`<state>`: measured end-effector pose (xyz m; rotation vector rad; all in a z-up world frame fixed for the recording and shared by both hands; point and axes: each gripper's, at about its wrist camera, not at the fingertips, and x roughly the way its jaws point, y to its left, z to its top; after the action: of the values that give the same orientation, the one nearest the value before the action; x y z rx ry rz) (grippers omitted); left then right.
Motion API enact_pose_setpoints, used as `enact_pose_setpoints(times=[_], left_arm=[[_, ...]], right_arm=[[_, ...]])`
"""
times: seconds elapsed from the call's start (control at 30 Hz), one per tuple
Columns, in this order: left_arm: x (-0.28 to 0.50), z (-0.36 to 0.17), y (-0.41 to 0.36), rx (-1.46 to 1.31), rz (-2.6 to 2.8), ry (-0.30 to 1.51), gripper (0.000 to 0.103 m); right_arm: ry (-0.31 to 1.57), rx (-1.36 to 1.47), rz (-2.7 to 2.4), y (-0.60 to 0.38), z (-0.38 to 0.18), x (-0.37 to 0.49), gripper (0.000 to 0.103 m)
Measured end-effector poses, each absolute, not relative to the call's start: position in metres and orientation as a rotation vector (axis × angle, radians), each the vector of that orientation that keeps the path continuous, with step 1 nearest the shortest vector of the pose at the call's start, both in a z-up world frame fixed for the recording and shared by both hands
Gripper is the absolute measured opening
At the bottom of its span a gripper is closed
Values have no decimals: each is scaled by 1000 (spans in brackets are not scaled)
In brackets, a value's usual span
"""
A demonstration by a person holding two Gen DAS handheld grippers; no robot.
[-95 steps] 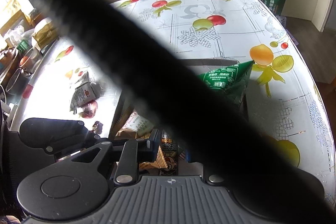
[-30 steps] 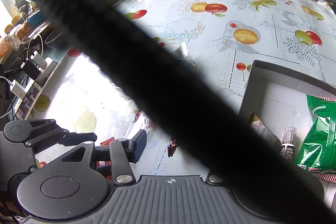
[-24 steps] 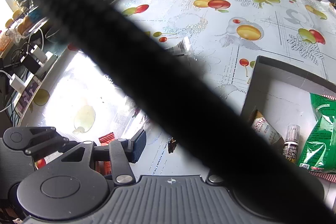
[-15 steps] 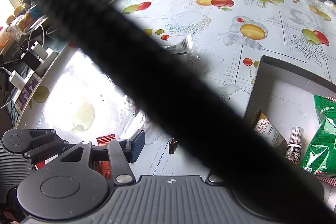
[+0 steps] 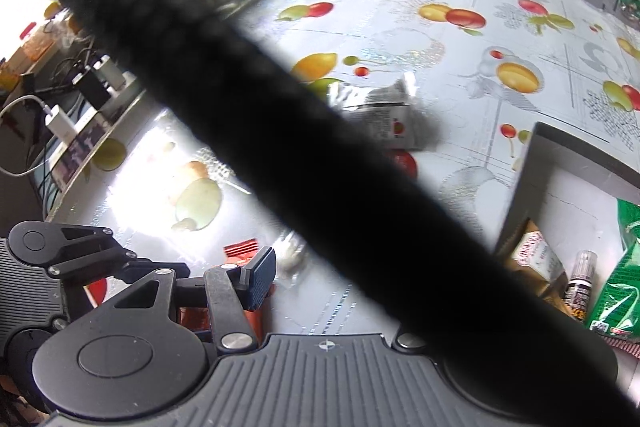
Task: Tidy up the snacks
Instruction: 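Grasp the orange square packet with left tool while right tool grasps the long orange bar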
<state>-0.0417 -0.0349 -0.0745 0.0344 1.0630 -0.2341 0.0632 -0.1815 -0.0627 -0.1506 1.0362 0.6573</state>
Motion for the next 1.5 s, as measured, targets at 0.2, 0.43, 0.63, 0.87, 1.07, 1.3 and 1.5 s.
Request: enact_pose_setpoints(times=[0.2, 0.43, 0.63, 0.87, 1.07, 1.3, 1.5], left_arm=[[-49, -71, -30, 60, -241, 1058, 53], [-59, -75, -28, 186, -330, 1027, 53], [-56, -75, -14, 269, -443, 1008, 53], [-51, -70, -4, 328, -637, 1011, 53], [-49, -80, -12, 468, -764, 1014, 53], [-42, -91, -12, 507, -833, 1022, 53], [-42, -96, -8, 484, -841, 1029, 53]], right_arm=[[1051, -172, 709, -172, -62, 49, 56], [1072, -197, 727, -161, -67, 35, 56], [1078, -184, 694, -163, -67, 34, 56], [1102, -175, 671, -159, -70, 31, 57], [1120, -186, 643, -153, -77, 24, 56], [1138, -197, 606, -152, -83, 18, 55], [1141, -237, 609, -144, -87, 15, 54]])
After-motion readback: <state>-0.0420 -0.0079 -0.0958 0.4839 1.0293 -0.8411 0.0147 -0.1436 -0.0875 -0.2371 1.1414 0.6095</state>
